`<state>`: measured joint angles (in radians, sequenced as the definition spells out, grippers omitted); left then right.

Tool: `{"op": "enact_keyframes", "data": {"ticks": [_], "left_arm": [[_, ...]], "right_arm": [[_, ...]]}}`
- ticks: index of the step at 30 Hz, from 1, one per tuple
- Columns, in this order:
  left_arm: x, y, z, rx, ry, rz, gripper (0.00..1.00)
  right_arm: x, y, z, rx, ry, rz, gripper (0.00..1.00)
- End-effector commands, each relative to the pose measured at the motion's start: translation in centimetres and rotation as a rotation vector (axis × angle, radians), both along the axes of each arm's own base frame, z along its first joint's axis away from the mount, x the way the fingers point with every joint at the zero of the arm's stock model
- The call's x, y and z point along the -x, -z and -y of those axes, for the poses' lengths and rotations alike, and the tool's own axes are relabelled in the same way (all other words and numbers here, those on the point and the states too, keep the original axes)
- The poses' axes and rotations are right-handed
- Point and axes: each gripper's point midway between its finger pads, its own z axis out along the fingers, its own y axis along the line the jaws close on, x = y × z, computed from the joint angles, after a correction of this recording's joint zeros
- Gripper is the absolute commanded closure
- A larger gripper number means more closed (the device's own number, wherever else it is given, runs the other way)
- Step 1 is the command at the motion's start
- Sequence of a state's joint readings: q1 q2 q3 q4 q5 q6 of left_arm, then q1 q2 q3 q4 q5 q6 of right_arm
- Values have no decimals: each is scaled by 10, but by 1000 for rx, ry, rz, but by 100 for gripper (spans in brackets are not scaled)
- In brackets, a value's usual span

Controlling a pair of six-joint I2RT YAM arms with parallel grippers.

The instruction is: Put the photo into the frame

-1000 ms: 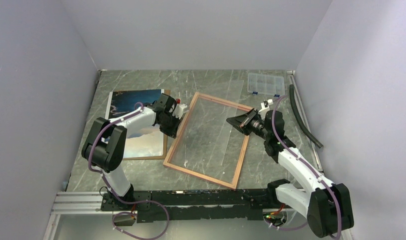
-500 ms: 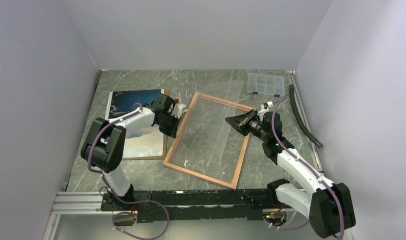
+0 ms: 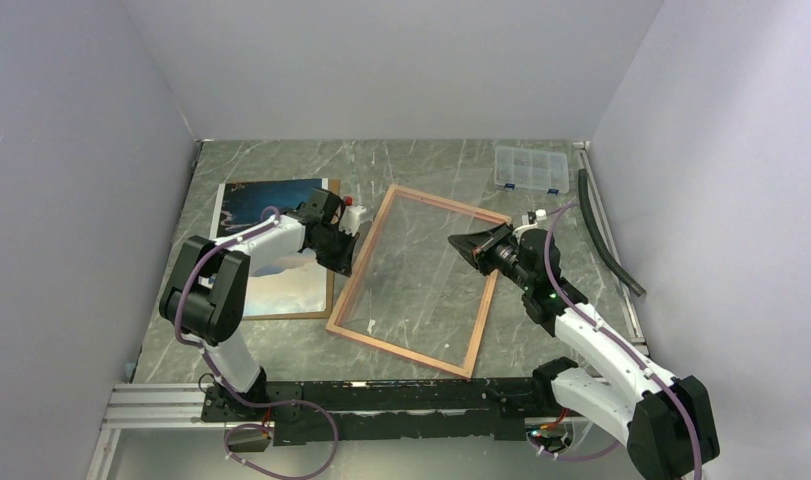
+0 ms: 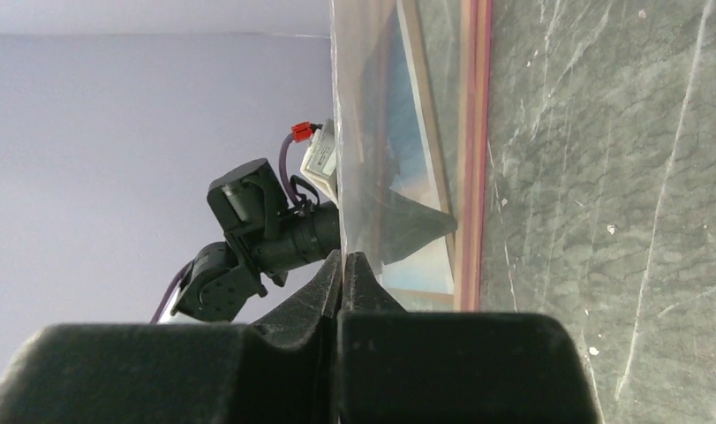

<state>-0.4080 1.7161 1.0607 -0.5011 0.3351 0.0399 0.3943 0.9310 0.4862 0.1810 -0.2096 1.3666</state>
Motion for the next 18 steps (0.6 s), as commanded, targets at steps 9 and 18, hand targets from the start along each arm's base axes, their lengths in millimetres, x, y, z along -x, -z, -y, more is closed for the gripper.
{"op": "enact_keyframes", "data": {"ticks": [9, 18], "left_arm": [[20, 18, -11, -43, -3, -75, 97], [19, 16, -12, -48, -1, -62, 97]], "right_arm": [[-14, -41, -5, -12, 24, 58, 100], [-18, -46, -4, 5, 36, 50, 100]]}}
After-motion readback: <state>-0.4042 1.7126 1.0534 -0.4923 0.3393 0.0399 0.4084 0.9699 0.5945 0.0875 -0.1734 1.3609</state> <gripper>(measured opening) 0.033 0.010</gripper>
